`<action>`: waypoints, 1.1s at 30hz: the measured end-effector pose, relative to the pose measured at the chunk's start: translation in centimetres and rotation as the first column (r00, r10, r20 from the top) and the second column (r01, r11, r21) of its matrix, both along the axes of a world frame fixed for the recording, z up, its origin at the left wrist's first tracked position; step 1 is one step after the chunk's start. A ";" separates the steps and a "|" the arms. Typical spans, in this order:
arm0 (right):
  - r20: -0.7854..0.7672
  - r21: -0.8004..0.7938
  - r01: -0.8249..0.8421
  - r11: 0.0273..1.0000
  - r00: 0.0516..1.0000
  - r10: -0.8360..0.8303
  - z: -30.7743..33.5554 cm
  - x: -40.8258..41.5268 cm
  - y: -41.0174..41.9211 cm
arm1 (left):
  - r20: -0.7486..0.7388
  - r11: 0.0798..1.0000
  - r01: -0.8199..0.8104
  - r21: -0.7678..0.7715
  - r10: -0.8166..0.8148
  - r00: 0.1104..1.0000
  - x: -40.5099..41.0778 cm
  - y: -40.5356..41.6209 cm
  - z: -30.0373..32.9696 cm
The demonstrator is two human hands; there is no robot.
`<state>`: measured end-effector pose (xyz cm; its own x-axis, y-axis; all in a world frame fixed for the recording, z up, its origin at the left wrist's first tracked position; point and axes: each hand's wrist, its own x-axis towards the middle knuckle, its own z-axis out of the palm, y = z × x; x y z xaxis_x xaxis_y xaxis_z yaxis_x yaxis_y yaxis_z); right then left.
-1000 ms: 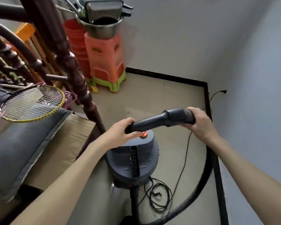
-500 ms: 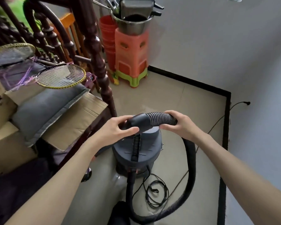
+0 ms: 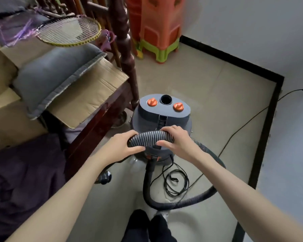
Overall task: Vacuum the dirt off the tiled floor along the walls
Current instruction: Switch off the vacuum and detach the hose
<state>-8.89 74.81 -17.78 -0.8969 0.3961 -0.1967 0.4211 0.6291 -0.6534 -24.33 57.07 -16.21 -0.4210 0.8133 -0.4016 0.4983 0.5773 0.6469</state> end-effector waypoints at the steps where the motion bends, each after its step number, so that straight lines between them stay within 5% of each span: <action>1: 0.000 -0.022 0.013 1.000 1.000 -0.013 -1.4 0.4 0.1 | 0.056 1.000 -0.009 -0.009 0.010 0.998 -0.1 -0.5 -1.7; 6: 0.142 0.046 0.143 0.989 0.979 -0.149 -9.9 2.5 -0.3 | 0.260 0.994 -0.091 -0.054 0.102 0.960 -0.4 -2.0 -10.7; 11: 0.240 0.093 0.270 0.958 0.928 -0.284 -16.7 3.5 -2.6 | 0.306 0.984 -0.043 -0.171 0.094 0.947 0.0 -1.6 -18.1; 19: 0.213 0.082 0.467 0.881 0.855 -0.473 -21.7 2.3 -5.8 | -0.051 0.952 -0.045 -0.304 0.031 0.998 0.5 1.0 -24.0; 26: 0.108 0.043 0.528 0.848 0.842 -0.529 -21.1 2.2 -5.3 | -0.047 0.966 -0.199 -0.162 0.194 0.980 2.1 1.9 -24.6; 33: 0.274 0.237 0.516 0.823 0.777 -0.566 -21.8 1.5 -5.5 | -0.031 0.923 -0.292 -0.250 0.293 0.956 2.9 2.5 -25.2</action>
<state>-7.39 69.34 -39.62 -0.4221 0.8424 -0.3349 0.8869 0.3073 -0.3448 -21.46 59.57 -41.39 -0.6215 0.5281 -0.5787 0.2788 0.8394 0.4666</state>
